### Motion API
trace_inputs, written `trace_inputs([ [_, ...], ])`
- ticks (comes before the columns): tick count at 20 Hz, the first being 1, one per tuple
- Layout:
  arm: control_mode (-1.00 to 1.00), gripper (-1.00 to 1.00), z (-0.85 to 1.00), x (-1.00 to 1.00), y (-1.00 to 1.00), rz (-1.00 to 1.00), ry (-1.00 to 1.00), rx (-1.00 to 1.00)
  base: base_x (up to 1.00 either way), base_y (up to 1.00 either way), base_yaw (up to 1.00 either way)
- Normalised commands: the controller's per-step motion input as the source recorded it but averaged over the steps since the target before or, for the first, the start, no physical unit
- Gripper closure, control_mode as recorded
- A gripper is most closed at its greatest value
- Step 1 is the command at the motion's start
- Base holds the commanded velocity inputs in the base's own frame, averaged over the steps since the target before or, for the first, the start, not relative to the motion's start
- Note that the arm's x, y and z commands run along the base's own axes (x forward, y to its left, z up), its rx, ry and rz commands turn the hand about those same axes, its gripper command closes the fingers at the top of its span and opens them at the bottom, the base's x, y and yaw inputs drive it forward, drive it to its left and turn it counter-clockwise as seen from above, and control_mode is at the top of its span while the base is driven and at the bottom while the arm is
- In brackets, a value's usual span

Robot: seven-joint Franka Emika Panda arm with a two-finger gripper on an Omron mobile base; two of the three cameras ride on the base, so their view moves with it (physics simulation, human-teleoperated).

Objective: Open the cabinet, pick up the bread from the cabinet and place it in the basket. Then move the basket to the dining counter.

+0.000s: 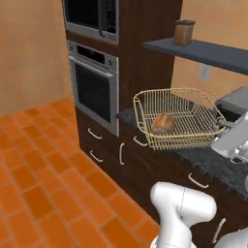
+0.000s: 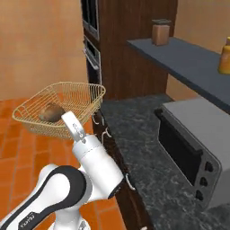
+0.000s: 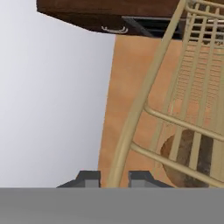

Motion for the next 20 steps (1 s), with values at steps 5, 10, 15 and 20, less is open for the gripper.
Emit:
trace_inputs([
  [5,1.00,1.00,0.00,0.00,0.00,0.00,0.00,0.00,0.00,0.00,1.00],
  [10,1.00,1.00,0.00,0.00,0.00,0.00,0.00,0.00,0.00,0.00,1.00],
  [15,1.00,1.00,0.00,0.00,0.00,0.00,0.00,0.00,0.00,0.00,1.00],
  [20,1.00,1.00,0.00,0.00,0.00,0.00,0.00,0.00,0.49,-0.22,0.83],
])
